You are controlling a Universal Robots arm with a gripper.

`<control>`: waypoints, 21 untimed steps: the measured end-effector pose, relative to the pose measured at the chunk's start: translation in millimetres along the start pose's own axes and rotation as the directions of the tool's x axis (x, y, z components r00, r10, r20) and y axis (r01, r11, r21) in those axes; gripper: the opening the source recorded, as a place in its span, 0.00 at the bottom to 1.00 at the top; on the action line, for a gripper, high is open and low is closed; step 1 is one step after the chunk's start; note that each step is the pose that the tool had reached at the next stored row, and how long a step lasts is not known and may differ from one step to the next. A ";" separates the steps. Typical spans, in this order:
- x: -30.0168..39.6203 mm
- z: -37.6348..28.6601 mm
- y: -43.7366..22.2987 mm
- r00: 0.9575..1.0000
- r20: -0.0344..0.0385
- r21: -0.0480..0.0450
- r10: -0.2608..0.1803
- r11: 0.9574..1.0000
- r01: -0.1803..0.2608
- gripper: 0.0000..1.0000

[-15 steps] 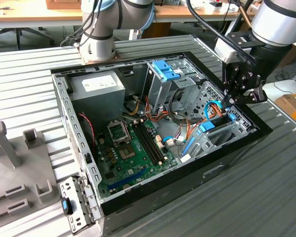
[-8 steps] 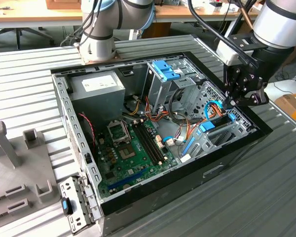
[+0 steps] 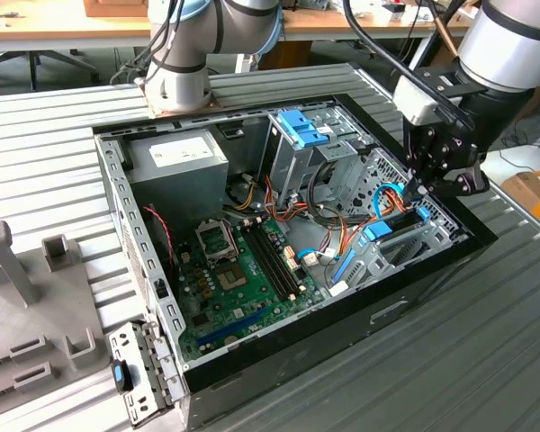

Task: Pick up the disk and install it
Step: 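Insert the second disk wire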

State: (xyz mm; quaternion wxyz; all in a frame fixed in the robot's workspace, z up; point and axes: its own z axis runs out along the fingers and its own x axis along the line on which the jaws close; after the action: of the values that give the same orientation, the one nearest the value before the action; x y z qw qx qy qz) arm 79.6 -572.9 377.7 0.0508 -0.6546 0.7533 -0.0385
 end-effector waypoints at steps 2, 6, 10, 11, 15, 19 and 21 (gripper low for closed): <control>0.1 0.6 0.2 0.998 0.007 -0.001 -0.057 0.998 0.057 0.11; -0.6 0.9 0.3 0.997 0.010 -0.002 -0.081 0.997 0.081 0.11; -0.7 0.9 0.3 0.997 0.010 -0.002 -0.081 0.997 0.081 0.11; -0.7 0.9 0.2 0.997 0.010 -0.001 -0.081 0.997 0.081 0.11; -0.7 0.9 0.3 0.997 0.010 -0.001 -0.081 0.997 0.081 0.24; -0.5 1.1 0.3 0.997 0.014 -0.001 -0.081 0.997 0.081 0.42; 0.5 2.0 0.3 0.996 0.029 -0.002 -0.079 0.997 0.079 0.42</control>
State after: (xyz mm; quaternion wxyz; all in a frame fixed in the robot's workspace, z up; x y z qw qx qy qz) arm 79.5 -573.4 375.7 0.0589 -0.6843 0.7262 -0.0299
